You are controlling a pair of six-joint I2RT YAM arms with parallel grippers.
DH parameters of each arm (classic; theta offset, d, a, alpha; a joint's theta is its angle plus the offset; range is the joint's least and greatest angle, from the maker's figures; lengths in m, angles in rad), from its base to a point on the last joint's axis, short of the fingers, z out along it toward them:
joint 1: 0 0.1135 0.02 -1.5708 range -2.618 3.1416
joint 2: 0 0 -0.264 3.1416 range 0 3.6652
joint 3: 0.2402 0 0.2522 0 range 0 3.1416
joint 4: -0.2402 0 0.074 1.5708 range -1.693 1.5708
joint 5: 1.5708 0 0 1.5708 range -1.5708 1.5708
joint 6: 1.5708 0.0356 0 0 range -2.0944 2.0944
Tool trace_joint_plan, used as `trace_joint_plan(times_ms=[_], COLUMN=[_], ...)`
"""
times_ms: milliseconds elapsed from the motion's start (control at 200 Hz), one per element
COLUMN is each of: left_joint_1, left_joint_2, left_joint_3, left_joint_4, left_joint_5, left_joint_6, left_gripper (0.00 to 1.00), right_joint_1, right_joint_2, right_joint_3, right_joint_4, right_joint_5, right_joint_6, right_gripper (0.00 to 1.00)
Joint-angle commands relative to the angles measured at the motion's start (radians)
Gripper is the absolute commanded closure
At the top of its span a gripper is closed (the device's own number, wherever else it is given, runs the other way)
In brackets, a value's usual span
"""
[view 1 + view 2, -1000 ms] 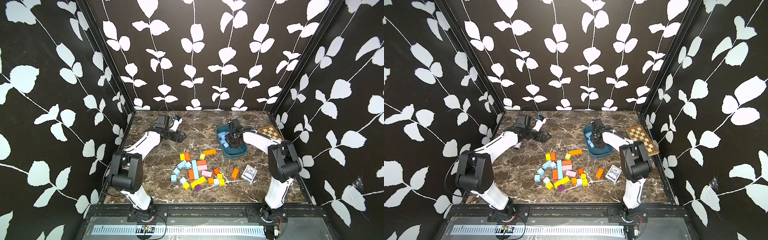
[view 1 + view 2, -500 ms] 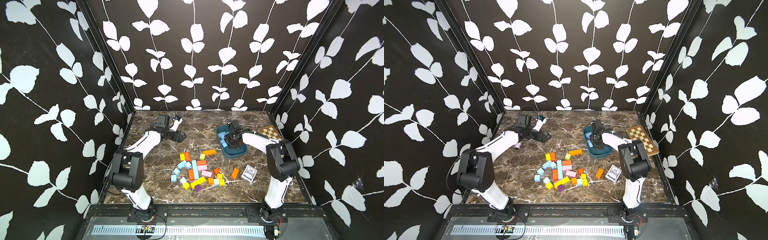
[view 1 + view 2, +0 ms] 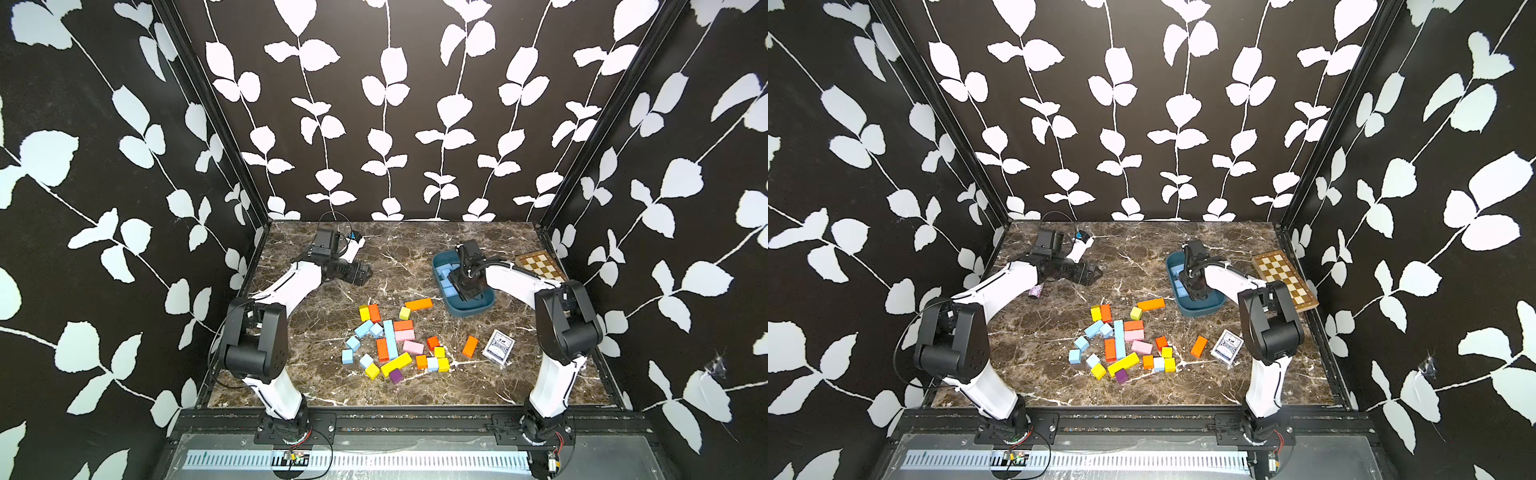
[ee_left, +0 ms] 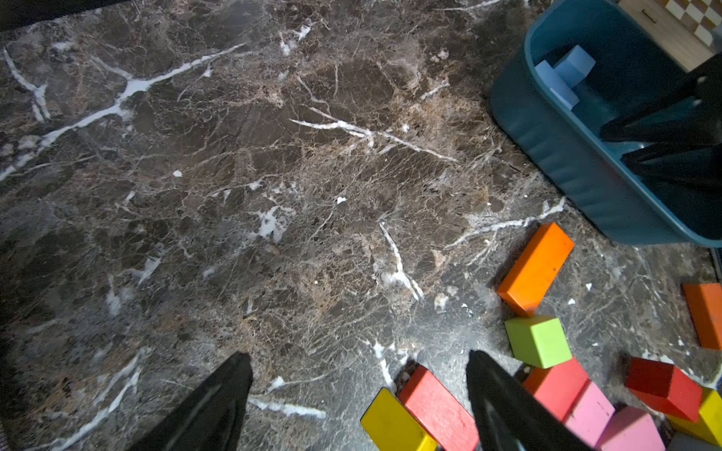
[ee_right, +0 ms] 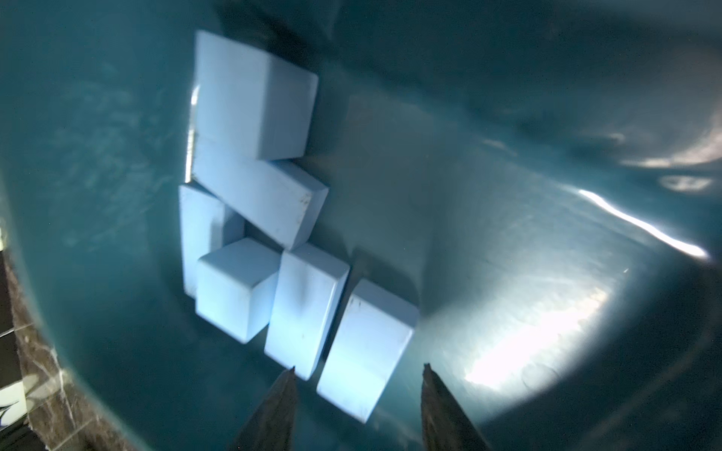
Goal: Pick out the blue building blocks
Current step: Place the building block in the storage box, then pick up the building block from the center of the board.
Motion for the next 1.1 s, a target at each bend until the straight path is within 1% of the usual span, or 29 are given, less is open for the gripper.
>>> trace_joint_plan(times_ms=[0,105,255,360,500,615,690,855,1095], left_joint_1=[-0.003,0.000,0.026,0.047,0.066,0.085,0.102,0.134,0.137], left_joint_2=[-0.017,-0.025,-0.049,-0.071,-0.099,-0.129,-0.148,-0.176,-0.181], left_joint_3=[0.016,-0.019,-0.088,-0.120,-0.156,-0.192,-0.214,-0.256,-0.258], left_joint_4=[-0.011,-0.006,0.007,0.006,-0.008,-0.014,-0.015,-0.010,-0.003], left_joint_5=[-0.003,-0.029,-0.039,-0.058,-0.080,-0.101,-0.105,-0.100,-0.085], left_joint_6=[0.019,0.005,-0.009,-0.005,0.033,0.049,0.050,0.043,0.027], left_gripper=[0.12,0.12,0.11,0.11,0.10,0.10,0.10,0.10,0.10], right_joint_1=[0.011,0.063,0.158,0.239,0.329,0.395,0.437,0.498,0.566], right_joint_2=[-0.081,-0.107,-0.110,-0.072,0.020,0.097,0.132,0.178,0.223], right_joint_3=[0.082,0.136,0.186,0.223,0.294,0.372,0.407,0.419,0.417], right_joint_4=[-0.108,-0.200,-0.296,-0.332,-0.378,-0.467,-0.518,-0.545,-0.588], right_joint_5=[0.023,0.039,0.040,0.015,-0.071,-0.104,-0.104,-0.129,-0.148], right_joint_6=[-0.075,-0.223,-0.352,-0.432,-0.527,-0.585,-0.617,-0.657,-0.702], right_gripper=[0.50,0.51,0.52,0.53,0.58,0.59,0.59,0.59,0.59])
